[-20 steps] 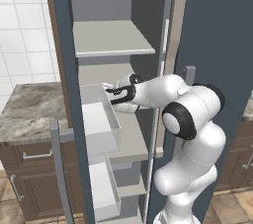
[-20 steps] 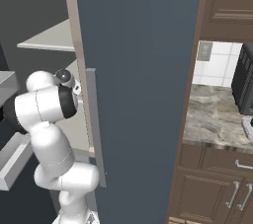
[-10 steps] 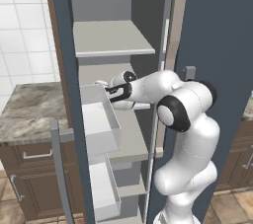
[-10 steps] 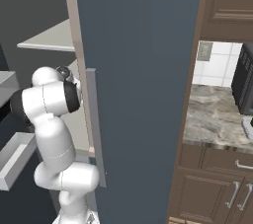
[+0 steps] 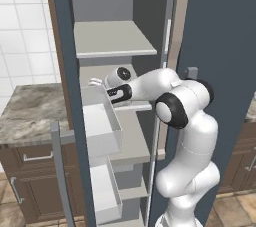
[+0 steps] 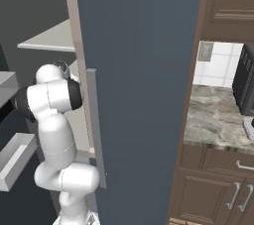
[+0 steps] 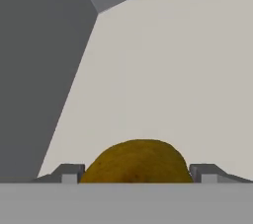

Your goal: Take the lemon and broccoli out of the freezer and place them in the tupperware container on the counter. Then put the tupperware containing the vegetables back in the freezer.

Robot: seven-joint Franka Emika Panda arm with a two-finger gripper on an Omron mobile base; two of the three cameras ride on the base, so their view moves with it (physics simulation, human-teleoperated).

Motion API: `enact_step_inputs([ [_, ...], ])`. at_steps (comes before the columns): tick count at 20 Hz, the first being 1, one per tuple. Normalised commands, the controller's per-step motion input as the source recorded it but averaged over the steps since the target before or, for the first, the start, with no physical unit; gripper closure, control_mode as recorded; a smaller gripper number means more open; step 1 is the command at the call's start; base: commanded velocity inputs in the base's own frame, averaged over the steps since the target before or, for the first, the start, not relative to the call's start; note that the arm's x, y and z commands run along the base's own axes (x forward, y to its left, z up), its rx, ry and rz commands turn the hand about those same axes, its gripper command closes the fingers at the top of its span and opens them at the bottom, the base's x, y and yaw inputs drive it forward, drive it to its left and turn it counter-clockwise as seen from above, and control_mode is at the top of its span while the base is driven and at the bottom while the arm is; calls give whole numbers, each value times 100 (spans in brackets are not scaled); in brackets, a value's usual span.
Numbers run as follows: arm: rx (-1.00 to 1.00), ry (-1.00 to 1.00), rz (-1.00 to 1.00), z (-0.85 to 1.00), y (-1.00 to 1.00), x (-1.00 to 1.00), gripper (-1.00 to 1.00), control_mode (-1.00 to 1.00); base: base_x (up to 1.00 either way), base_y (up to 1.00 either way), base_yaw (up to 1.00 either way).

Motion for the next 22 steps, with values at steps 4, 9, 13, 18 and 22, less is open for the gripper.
enact_step_inputs([
  [4, 0, 0, 0, -14, 1, -7, 100, -100, 0, 0, 0],
  [9, 0, -2, 0, 0, -31, -74, 100, -100, 0, 0, 0],
  [13, 0, -6, 0, 1, -60, -83, 100, -100, 0, 0, 0],
  [18, 0, -7, 0, 35, -67, -56, 100, -100, 0, 0, 0],
  [22, 0, -11, 0, 85, -43, -46, 100, -100, 0, 0, 0],
])
